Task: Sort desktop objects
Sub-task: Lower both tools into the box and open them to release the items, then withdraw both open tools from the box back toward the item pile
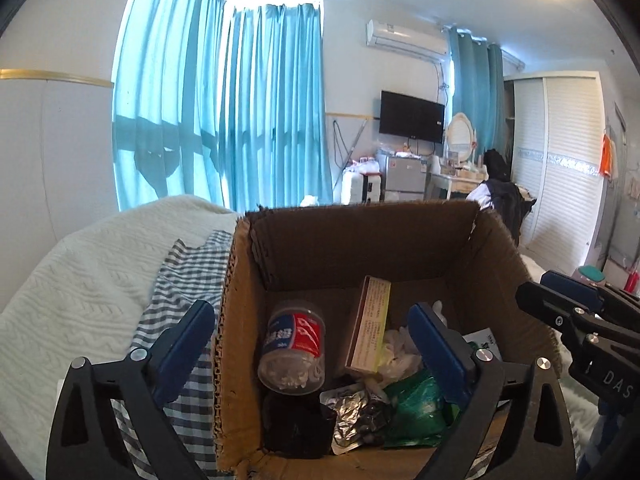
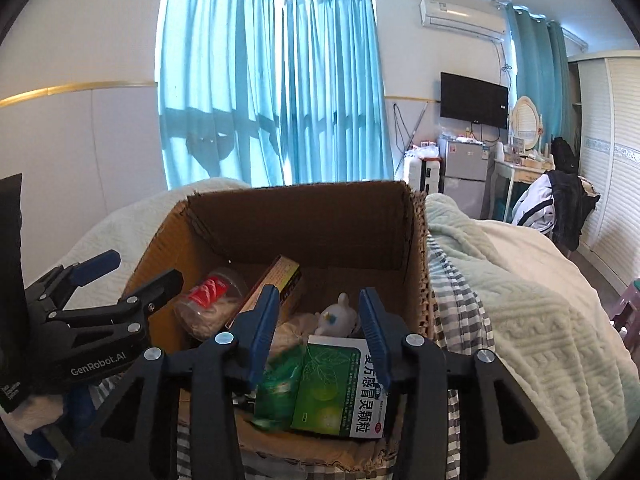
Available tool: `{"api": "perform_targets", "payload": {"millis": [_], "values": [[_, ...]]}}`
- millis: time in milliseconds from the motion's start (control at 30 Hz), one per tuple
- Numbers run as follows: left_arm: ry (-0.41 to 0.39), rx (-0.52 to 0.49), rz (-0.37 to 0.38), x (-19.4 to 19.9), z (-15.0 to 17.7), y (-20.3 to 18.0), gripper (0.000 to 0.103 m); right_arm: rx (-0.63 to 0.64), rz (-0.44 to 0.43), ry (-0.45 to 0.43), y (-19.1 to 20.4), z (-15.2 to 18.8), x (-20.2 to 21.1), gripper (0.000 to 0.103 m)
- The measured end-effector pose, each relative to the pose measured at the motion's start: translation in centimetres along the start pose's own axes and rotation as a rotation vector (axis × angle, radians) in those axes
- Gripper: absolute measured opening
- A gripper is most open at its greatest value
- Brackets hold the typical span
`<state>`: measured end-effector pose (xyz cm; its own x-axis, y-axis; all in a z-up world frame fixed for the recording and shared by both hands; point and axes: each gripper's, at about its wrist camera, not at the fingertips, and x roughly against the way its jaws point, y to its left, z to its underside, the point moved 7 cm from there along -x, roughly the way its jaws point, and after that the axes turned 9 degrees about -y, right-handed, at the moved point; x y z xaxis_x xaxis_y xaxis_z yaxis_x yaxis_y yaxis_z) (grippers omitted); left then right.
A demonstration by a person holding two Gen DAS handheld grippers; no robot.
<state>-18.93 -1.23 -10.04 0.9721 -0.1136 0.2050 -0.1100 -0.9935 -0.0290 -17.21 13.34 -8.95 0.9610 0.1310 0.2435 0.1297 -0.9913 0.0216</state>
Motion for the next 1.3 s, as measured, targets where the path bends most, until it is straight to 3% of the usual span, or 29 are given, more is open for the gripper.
{"api": "perform_targets", "payload": {"millis": [33,100,167,233,500,733,867,1067,1300], "values": [[-0.012,0.004,0.003,0.3,-0.5,0.1,0.103,0.003,0.006,-0.014,0.0,-0.3,0.4,0.045],[-0.038,0.013,0.009,1.1,-1.5,0.0,0.103,0.006,0.015,-0.059,-0.1,-1.1,1.3,0.063],[-0.059,0.014,0.015,2.1,-2.5,-0.2,0.103,0.006,0.028,-0.116,-0.1,-1.9,2.5,0.087],[-0.086,0.012,0.01,3.2,-3.4,-0.2,0.103,0.009,0.045,-0.171,0.0,-2.8,3.7,0.103],[-0.138,0.016,-0.033,6.7,-6.6,0.8,0.103,0.002,0.059,-0.233,-0.3,-5.0,6.7,0.103],[-0.056,0.038,-0.044,8.2,-6.6,2.3,0.103,0.018,0.057,-0.254,-0.5,-5.3,9.5,0.103],[-0.036,0.038,-0.061,9.0,-5.2,3.1,0.103,0.001,0.025,-0.242,-0.3,-4.5,10.5,0.103],[0.087,0.001,-0.058,8.6,-1.1,3.0,0.103,0.018,0.028,-0.183,0.4,-2.2,10.6,0.103],[0.239,-0.002,-0.035,8.5,3.9,2.3,0.103,-0.011,0.006,-0.028,0.7,1.8,9.7,0.103]]}}
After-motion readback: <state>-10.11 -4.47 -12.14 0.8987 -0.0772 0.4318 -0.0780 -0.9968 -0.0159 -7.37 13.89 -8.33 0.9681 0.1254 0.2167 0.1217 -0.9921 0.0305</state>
